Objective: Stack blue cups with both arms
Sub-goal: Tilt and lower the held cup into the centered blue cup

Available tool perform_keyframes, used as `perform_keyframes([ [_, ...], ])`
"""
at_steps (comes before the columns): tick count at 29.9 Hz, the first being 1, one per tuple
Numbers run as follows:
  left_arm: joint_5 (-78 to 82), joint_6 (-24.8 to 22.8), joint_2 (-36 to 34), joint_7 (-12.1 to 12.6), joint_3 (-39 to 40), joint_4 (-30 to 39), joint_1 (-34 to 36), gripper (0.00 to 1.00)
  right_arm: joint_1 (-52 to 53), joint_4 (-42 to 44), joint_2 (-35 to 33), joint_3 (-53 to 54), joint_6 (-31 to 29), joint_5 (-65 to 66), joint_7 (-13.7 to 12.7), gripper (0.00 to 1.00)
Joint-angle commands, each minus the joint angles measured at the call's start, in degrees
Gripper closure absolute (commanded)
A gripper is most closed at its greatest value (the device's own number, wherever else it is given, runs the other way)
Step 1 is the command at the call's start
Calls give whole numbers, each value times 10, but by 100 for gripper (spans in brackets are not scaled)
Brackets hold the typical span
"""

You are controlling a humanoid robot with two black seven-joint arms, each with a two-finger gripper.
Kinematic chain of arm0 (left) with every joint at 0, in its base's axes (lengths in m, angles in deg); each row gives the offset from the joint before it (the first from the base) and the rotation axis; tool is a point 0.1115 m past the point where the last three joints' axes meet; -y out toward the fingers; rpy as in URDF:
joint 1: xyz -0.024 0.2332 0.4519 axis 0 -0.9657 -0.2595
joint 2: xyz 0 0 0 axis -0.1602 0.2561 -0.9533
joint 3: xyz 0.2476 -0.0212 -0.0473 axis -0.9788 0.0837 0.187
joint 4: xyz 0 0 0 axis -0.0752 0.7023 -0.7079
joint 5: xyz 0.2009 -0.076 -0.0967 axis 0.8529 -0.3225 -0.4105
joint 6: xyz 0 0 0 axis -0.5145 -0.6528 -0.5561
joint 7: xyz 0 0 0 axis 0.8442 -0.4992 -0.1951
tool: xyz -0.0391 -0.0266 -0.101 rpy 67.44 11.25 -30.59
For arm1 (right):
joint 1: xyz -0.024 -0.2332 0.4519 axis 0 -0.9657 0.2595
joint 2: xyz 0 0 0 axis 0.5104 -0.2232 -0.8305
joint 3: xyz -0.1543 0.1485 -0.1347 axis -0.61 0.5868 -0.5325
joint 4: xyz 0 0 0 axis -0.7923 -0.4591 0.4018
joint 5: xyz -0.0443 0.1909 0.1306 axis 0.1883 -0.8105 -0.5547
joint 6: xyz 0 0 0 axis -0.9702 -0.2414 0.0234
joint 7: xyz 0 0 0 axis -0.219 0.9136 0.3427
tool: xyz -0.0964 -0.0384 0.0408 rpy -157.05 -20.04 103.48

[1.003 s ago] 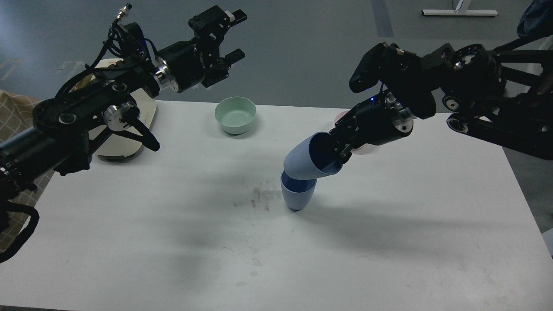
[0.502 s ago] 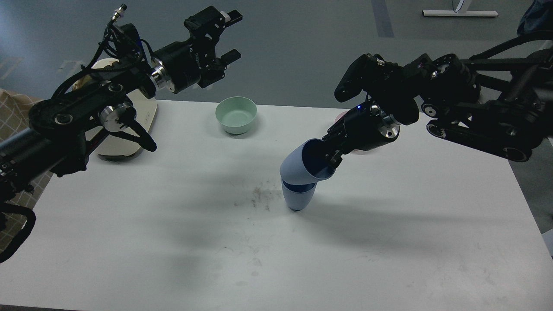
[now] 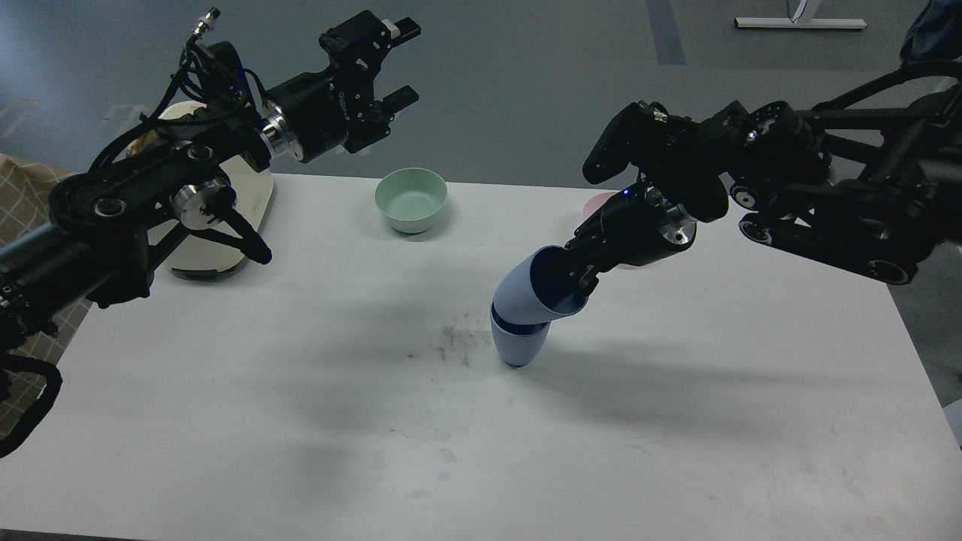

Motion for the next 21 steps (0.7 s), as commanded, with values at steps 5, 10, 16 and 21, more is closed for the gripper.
perform_keyframes([
  [5,0,0,0,0,0,0,-6,2,-2,-1,0,-4,0,0,-2,100],
  [10,0,0,-1,0,0,0,-6,2,-3,0,1,-4,0,0,-4,92],
  [16,0,0,-2,-1,1,0,-6,2,-3,-1,2,-4,0,0,-5,86],
  [21,0,0,-2,0,1,0,-6,2,-2,-1,2,-3,0,-1,-5,79],
])
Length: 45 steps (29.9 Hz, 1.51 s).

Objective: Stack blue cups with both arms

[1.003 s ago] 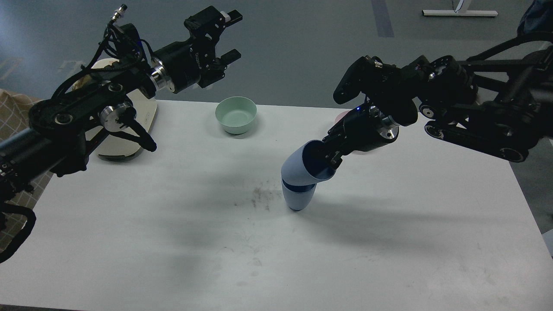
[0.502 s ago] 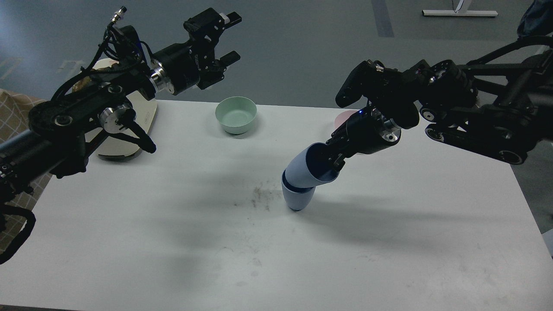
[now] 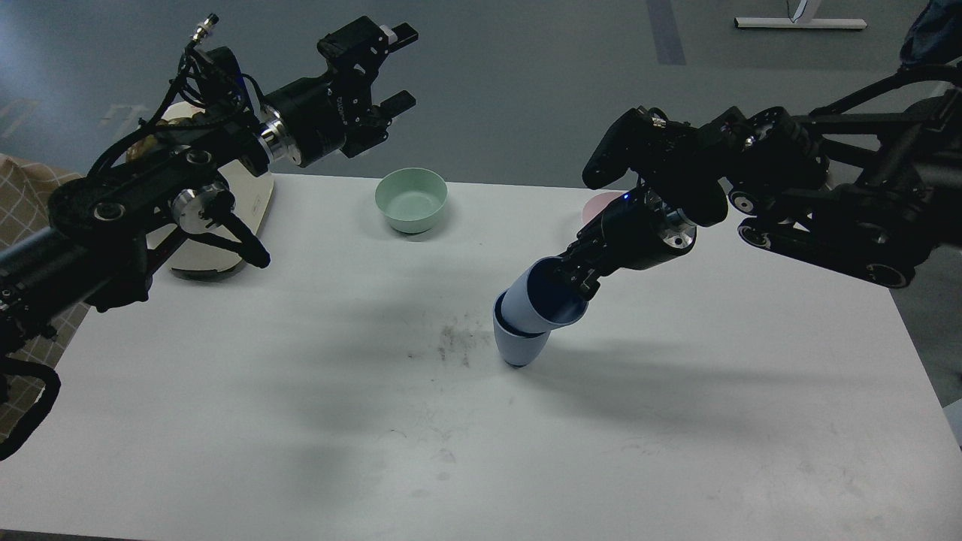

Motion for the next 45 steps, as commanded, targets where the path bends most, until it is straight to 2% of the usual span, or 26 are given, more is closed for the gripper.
perform_keyframes([
  [1,-1,0,0,0,0,0,0,2,1,0,1,1,0,-1,0,77],
  [9,0,0,0,-1,3,0,0,2,7,0,-4,5,0,-3,-1,60],
  [13,0,-1,0,-1,4,0,0,2,30,0,-31,17,0,-11,-1,36],
  [17,0,-1,1,0,4,0,0,2,47,0,-57,39,0,-17,0,26],
  [19,0,-2,1,0,4,0,0,2,52,1,-87,76,0,-18,-1,11],
  [21,0,-2,2,0,3,0,0,2,50,1,-114,119,0,-18,-1,3],
  [25,0,-1,1,0,3,0,0,2,41,5,-160,187,0,-28,-1,1],
  [29,-1,6,0,-5,4,0,0,2,15,50,-186,272,0,-80,-2,1],
  [33,-1,11,-1,-7,13,-1,0,2,-19,162,-192,346,0,-141,-2,0],
  [35,-1,33,0,-7,30,-3,0,2,-24,216,-187,361,0,-152,-2,0],
  [36,-1,33,0,-7,30,-3,0,2,-24,216,-187,361,0,-152,-2,0],
  [38,-1,68,2,-3,53,-12,-1,2,-39,264,-187,381,0,-204,-2,0],
  [45,-3,72,10,-1,83,-50,1,2,-115,308,-157,400,14,-428,-3,0],
])
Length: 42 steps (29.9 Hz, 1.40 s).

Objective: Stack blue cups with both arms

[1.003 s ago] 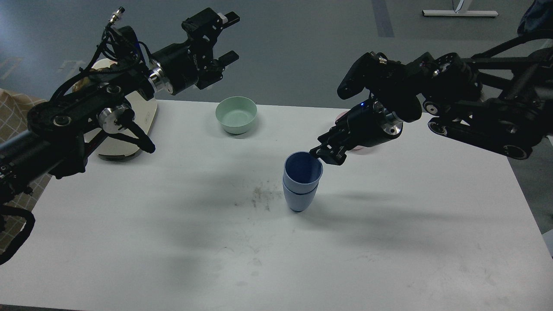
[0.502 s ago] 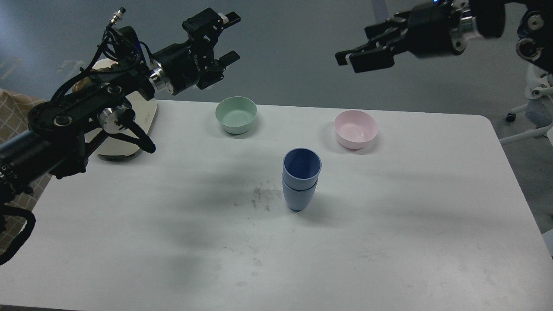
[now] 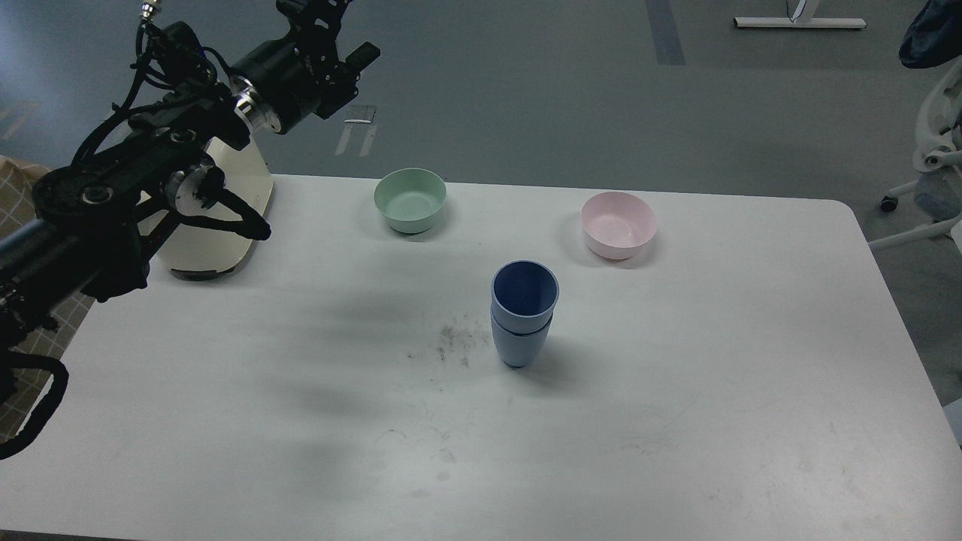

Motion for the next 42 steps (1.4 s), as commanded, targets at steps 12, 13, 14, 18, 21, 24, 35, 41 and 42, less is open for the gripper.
perform_keyframes([
  [12,-73,-19,25,9,36,-9,-49,2,-213,21,107,179,106,-293,6,0],
  [13,-73,-19,26,5,42,-9,-56,2,-237,18,117,206,104,-293,6,0],
  [14,-73,-19,26,3,47,-8,-61,2,-249,13,121,220,104,-293,6,0],
  [18,-73,-34,29,-1,80,-1,-97,2,-309,-61,118,255,102,-298,5,0],
  [21,-73,-71,30,-1,91,0,-118,2,-359,-102,122,285,85,-300,5,0],
  [24,-73,-88,33,-1,91,4,-129,2,-388,-104,123,307,47,-300,6,0],
  [35,-66,-95,76,-8,93,-5,-147,2,-458,-107,141,330,-1,-301,17,0],
  [41,-66,-95,81,-42,109,-5,-152,2,-457,-107,151,337,-1,-300,17,0],
  [42,-68,-95,81,-42,110,-5,-152,2,-456,-107,151,337,-1,-300,17,0],
])
